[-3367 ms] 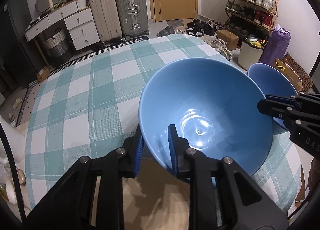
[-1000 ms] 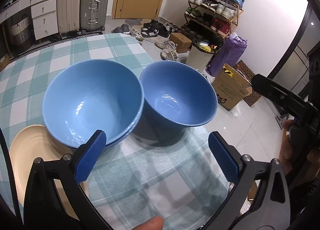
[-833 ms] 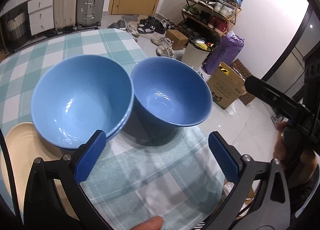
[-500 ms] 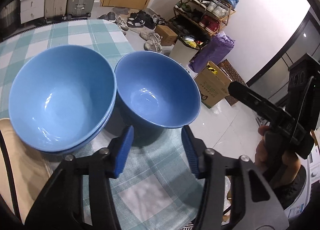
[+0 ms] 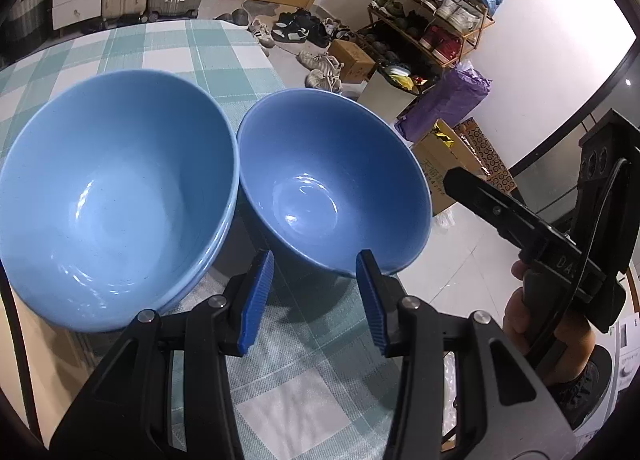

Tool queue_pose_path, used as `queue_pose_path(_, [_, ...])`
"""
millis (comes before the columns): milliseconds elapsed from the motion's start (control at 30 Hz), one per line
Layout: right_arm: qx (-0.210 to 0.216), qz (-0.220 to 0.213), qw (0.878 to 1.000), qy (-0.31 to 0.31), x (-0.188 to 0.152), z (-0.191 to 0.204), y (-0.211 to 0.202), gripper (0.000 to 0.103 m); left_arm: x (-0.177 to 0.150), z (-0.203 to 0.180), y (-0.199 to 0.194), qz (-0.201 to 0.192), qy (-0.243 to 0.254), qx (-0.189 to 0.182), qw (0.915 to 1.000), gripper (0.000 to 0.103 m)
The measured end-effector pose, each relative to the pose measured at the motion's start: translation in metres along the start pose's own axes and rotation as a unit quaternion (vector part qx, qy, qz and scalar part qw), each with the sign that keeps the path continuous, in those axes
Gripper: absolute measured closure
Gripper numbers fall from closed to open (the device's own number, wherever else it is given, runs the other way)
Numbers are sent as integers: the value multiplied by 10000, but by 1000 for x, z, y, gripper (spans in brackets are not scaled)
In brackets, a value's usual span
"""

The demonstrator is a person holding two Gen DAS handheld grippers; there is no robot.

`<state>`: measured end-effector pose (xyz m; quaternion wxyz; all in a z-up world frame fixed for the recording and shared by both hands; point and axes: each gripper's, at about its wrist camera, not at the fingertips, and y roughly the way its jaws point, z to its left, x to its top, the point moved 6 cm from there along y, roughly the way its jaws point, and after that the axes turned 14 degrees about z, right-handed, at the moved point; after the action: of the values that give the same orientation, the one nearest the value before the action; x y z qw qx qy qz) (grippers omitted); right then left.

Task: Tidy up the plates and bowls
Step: 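Move both open grippers back toward the blue bowls on the cloth, then close the left gripper on a blue bowl rim while the right gripper grips the stacked bowls' rim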

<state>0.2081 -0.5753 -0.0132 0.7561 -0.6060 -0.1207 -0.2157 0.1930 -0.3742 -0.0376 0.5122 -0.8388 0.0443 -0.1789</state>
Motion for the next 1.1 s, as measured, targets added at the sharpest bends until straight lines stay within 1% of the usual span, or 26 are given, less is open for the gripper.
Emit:
queue_pose_path(100, [-53,18,10000,-7,5,-4,9,3,4,2,6,9,-43,146,9999,63])
queue_pose_path(133, [-62,38,10000,-5,6,-5,11,6,5,2,7,3,-55,166,9998,63])
queue_pose_path(167, [-55,66,10000,-1,6,-5,15,13,6,0,7,3,-53,178,9998,63])
queue_pose_path(233, [-50,122,9999,2,8,-7,20,20,8,0,9,4,-57,190,9998,63])
queue_pose_path(300, [-17,160,9999,1,11,-9,26,24,10,0,9,-32,-72,230,9997,63])
queue_pose_path(333, [14,179,9998,2,12,-10,28,29,10,-1,8,-36,-70,233,9997,63])
queue_pose_path(400, [29,262,9997,8,15,-13,36,33,13,-1,9,-34,-82,222,9997,63])
queue_pose_path(467, [41,336,9994,52,16,-15,42,46,14,0,8,-35,-84,246,9997,63])
queue_pose_path(533, [61,382,9992,60,17,-16,47,51,16,1,9,-41,-88,275,9996,63])
queue_pose_path(600, [80,386,9992,69,17,-16,50,52,15,0,9,-44,-82,289,9995,63])
queue_pose_path(733, [29,363,9993,51,17,-16,53,67,15,-1,10,-15,-92,288,9995,63])
queue_pose_path(867, [-38,324,9995,55,18,-18,52,79,10,-2,15,55,-93,252,9996,63])
queue_pose_path(1000, [-96,313,9995,32,18,-19,52,87,11,-2,14,1,-154,217,9996,64])
queue_pose_path(1100, [-119,287,9995,19,17,-20,52,89,12,-3,15,-18,-158,281,9995,70])
